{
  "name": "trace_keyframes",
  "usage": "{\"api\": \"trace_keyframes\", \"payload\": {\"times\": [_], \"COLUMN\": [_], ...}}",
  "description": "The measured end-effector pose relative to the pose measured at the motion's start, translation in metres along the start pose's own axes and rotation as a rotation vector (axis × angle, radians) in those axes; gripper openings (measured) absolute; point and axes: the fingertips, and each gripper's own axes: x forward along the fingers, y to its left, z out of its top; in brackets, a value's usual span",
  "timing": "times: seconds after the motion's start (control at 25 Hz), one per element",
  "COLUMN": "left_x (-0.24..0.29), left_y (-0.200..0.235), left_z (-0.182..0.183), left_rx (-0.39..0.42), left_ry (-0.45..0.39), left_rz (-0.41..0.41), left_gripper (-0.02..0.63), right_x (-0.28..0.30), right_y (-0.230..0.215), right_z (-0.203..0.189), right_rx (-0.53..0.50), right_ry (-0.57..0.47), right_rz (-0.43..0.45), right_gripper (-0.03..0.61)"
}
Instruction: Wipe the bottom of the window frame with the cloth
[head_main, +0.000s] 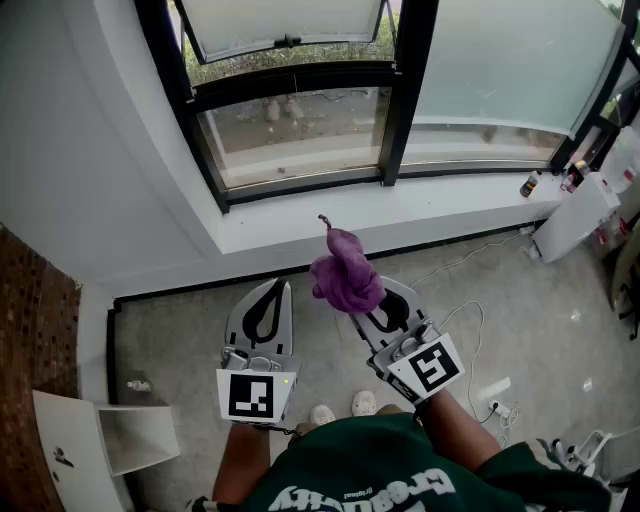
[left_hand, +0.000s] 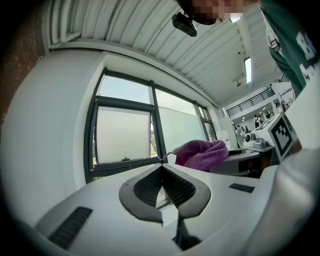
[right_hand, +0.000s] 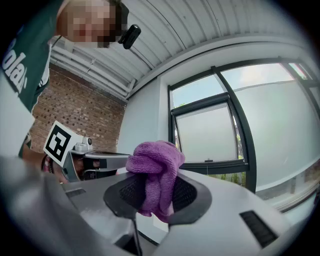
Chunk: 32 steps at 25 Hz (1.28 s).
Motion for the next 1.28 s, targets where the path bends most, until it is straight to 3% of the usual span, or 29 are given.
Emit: {"api": "trace_keyframes", "payload": {"times": [0.92,1.28], "left_x": [-0.015,0.006], "left_y": [0.010,-0.003], "left_z": [0.009,-0.002], "left_rx": [0.018,0.015], "left_ry": [-0.030,-0.012], "left_rz": [-0.013,-0.022], "left_gripper": [0.009,0.009], "right_x": [-0.008,-0.006], "right_y": [0.016,-0.012], "right_z": [-0.004,-0.013], "right_rx": [0.033,0.042], "right_ry": [0.005,0.014], "right_rz": [-0.041,-0.049], "right_gripper": [0.120,0.120]}}
